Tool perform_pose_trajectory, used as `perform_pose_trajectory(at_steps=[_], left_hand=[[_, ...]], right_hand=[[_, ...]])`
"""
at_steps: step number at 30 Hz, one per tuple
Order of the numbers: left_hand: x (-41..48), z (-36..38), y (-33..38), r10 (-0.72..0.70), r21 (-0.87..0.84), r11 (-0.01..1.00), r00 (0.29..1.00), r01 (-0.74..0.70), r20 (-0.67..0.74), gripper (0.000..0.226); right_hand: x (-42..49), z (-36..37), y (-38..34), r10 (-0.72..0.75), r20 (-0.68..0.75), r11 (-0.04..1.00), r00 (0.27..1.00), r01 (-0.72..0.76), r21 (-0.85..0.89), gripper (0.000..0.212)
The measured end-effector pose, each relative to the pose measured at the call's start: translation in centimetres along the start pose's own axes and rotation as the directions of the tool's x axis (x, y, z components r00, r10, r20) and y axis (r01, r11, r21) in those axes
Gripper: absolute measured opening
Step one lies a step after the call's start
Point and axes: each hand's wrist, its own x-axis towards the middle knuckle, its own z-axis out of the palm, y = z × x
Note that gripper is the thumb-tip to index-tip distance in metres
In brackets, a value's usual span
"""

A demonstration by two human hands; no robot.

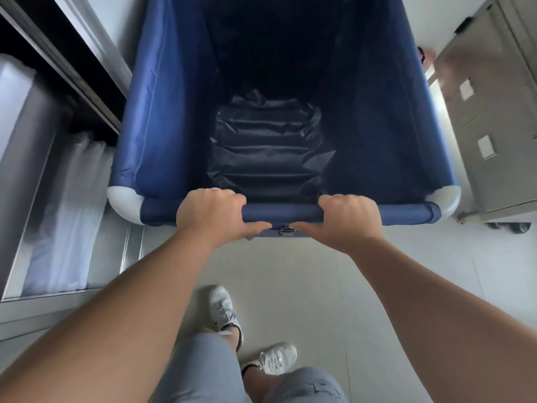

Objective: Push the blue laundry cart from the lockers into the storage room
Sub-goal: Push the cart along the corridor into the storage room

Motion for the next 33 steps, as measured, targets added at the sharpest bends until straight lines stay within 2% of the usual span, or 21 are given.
perform_pose_trajectory(at_steps=[6,17,22,33], left_hand=[[1.4,0.2,-3.0,0.004,0.054,0.999,1.000,-0.004,0.000,0.082],[6.9,0.5,-5.7,0.045,0.085,0.996,0.997,-0.039,-0.067,0.080],[11.0,0.4,-7.2,0.035,0.093,0.995,0.994,-0.026,-0.104,0.074],[20.5,-0.1,-10.6,0.051,0.091,0.995,0.989,-0.039,-0.136,0.066]], right_hand=[[1.5,0.6,-2.0,-0.009,-0.091,1.000,0.996,0.010,0.016,0.064],[7.2,0.9,-1.8,0.003,-0.192,1.000,0.981,0.003,0.031,0.065],[11.5,0.9,-1.1,-0.002,-0.191,1.000,0.982,-0.002,-0.021,0.066],[21.2,0.5,0.4,0.035,-0.231,0.999,0.972,-0.040,-0.016,0.065]])
